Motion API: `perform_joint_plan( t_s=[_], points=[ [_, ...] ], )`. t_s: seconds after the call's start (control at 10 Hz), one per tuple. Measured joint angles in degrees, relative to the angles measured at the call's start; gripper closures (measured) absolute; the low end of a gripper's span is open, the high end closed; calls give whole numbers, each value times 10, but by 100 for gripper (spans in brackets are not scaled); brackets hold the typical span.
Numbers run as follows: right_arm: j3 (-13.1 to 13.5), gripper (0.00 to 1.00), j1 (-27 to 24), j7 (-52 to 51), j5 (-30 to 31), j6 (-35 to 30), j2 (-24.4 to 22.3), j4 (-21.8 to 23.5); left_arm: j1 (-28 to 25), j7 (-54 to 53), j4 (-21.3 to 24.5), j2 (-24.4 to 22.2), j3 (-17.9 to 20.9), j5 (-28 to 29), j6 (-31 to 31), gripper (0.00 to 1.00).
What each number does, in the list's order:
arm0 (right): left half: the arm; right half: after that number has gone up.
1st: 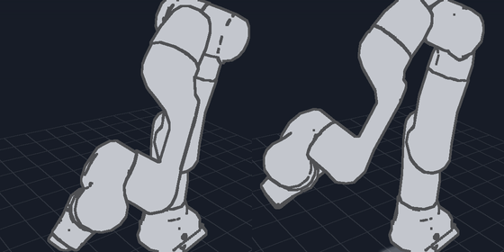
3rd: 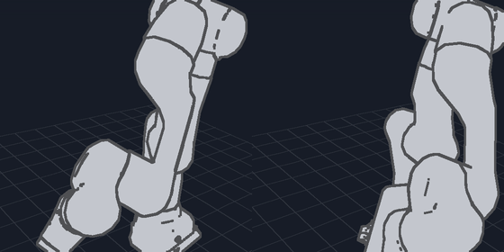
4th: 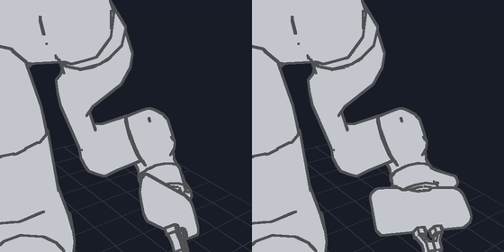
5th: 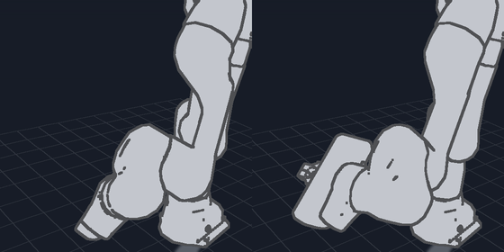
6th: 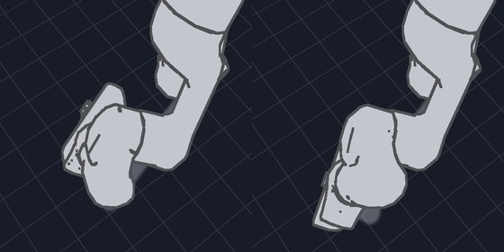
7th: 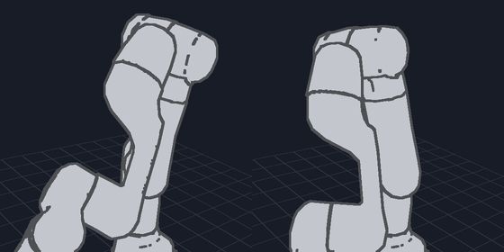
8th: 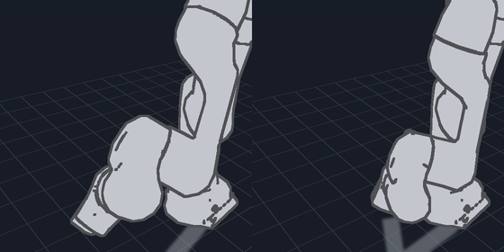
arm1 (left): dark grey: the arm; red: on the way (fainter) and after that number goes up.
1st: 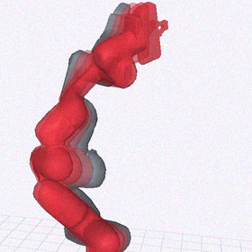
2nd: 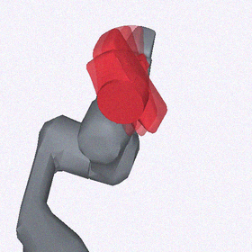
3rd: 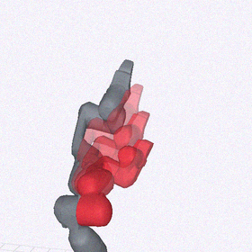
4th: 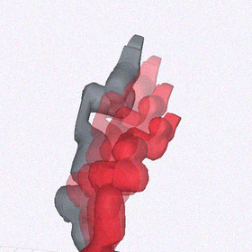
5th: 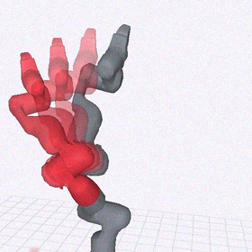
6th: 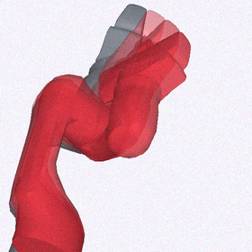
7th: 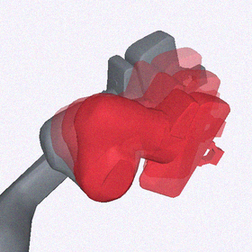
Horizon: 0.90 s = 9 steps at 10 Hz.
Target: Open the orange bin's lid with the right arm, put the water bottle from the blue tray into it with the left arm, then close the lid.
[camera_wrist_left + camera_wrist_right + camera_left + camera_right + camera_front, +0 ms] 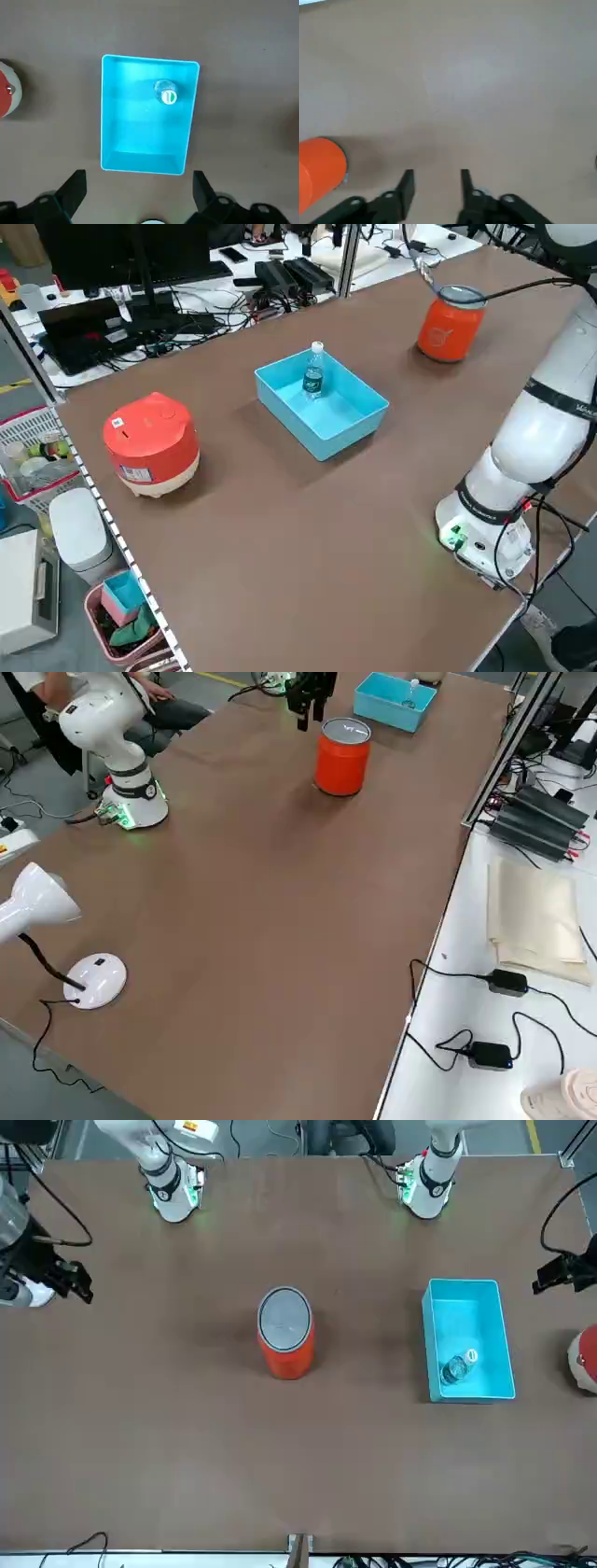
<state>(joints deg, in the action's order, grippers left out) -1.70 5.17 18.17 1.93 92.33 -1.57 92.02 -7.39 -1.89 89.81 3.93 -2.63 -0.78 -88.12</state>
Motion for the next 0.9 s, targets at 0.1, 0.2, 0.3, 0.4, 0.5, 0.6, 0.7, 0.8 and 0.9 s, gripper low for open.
perform_joint_plan(
  t_s=[0.1, 0.2, 0.3, 0.4, 0.5, 0.6, 0.7, 0.8, 0.9],
  points=[
    [0, 75, 21, 29, -1, 0, 1, 2, 0, 0, 32, 1, 0, 0, -26, 0],
    [-1, 85, 49, 69, -2, 0, 2, 2, 1, 1, 66, 2, -2, 0, -64, 0],
    [-2, 89, 82, 115, -2, 0, 5, 2, 3, 1, 108, 4, -6, 0, -126, 0],
    [-3, 96, 114, 160, -2, 1, 9, 3, 6, 2, 152, 7, -13, 0, -187, 0],
    [-3, 98, 148, 205, -4, 6, 16, 5, 8, 5, 184, 10, -20, 0, -226, 0],
    [-4, 98, 184, 260, -4, 27, 30, 8, 9, 6, 201, 14, -22, 0, -243, 0],
    [-4, 98, 219, 313, -4, 55, 50, 8, 10, 6, 207, 21, -23, 0, -257, 0],
    [-4, 98, 249, 359, -4, 82, 69, 8, 15, 6, 211, 34, -27, 4, -275, 0],
    [-4, 98, 274, 400, -4, 112, 85, 8, 22, 6, 215, 52, -34, 12, -290, 0]
  ],
)
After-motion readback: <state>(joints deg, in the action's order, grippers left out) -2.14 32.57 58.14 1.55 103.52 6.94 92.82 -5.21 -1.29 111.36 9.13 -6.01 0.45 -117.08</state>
